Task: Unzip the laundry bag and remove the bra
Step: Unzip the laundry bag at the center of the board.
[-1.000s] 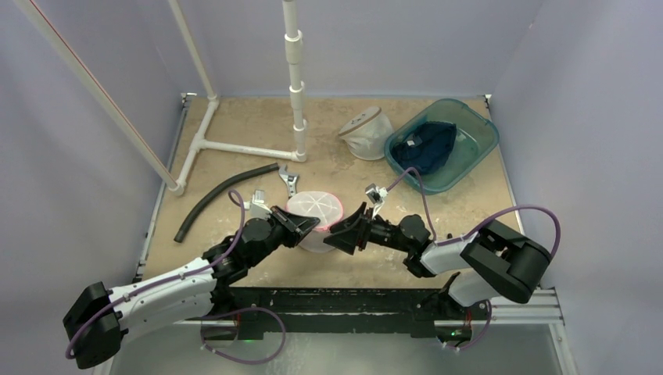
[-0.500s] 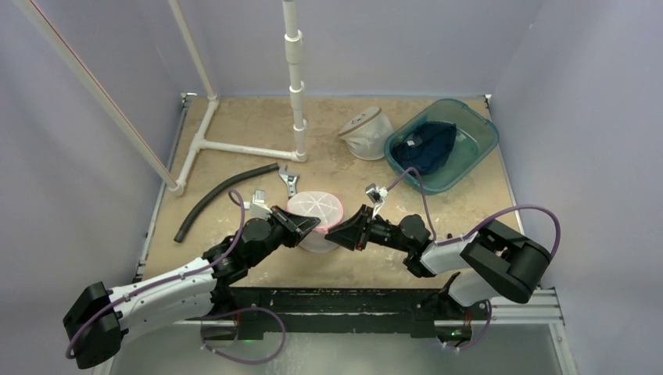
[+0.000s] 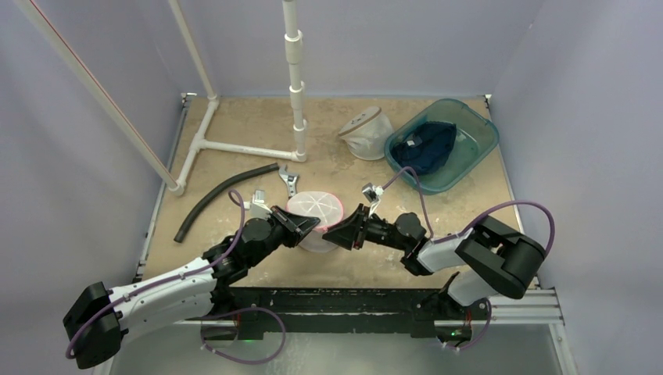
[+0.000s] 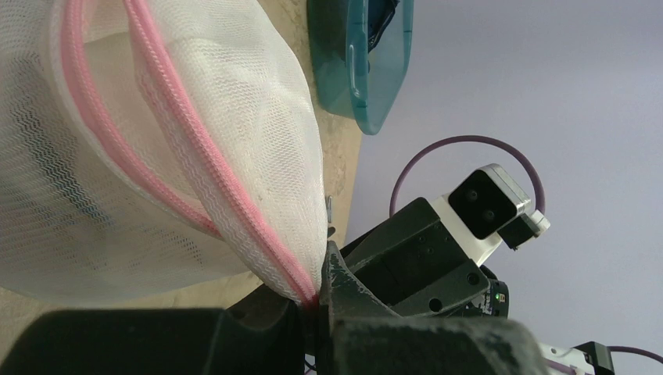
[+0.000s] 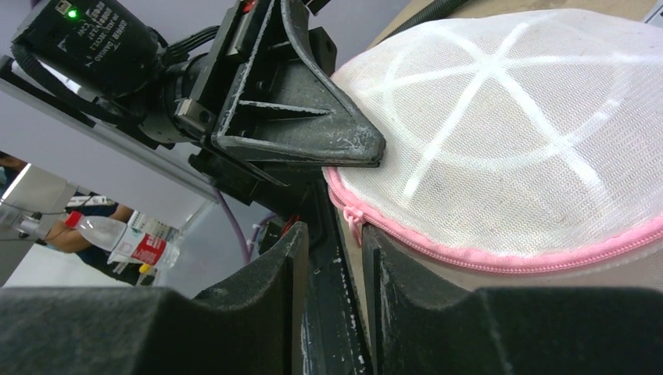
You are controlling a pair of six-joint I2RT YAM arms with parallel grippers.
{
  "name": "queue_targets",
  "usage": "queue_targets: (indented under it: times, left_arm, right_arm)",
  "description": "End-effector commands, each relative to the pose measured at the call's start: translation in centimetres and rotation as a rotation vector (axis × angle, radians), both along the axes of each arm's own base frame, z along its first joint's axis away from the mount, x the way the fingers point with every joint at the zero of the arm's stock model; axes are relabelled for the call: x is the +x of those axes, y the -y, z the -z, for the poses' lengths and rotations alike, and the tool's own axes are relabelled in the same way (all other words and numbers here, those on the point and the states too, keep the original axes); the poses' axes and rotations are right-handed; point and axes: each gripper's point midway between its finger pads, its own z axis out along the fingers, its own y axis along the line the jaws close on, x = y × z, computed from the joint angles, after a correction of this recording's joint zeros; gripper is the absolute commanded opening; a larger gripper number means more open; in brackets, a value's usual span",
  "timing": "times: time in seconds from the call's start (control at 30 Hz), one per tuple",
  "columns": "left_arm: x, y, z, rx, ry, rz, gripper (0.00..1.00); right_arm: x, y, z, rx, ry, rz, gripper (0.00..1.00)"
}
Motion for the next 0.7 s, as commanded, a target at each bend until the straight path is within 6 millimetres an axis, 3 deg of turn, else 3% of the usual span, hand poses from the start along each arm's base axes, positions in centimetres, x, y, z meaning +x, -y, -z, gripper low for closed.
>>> queue_targets:
  times: [0.0, 0.3, 0.67]
  left_arm:
    - [0.21, 0.2, -1.63, -0.045, 0.026, -0.001, 0.0]
    - [0.23, 0.31, -1.78, -0.045, 0.031, 0.003, 0.0]
    - [0.2, 0.33, -1.7, -0.041, 0.03, 0.004, 0.0]
  right_arm:
    - [1.16, -0.38, -1.02, 0.022, 0.022, 0.037, 0.36]
    - [1.35, -0.39, -0.79, 0.019, 0.015, 0.046, 0.3]
    - [1.07, -0.23, -0.99, 0.023, 0.026, 0.039, 0.02]
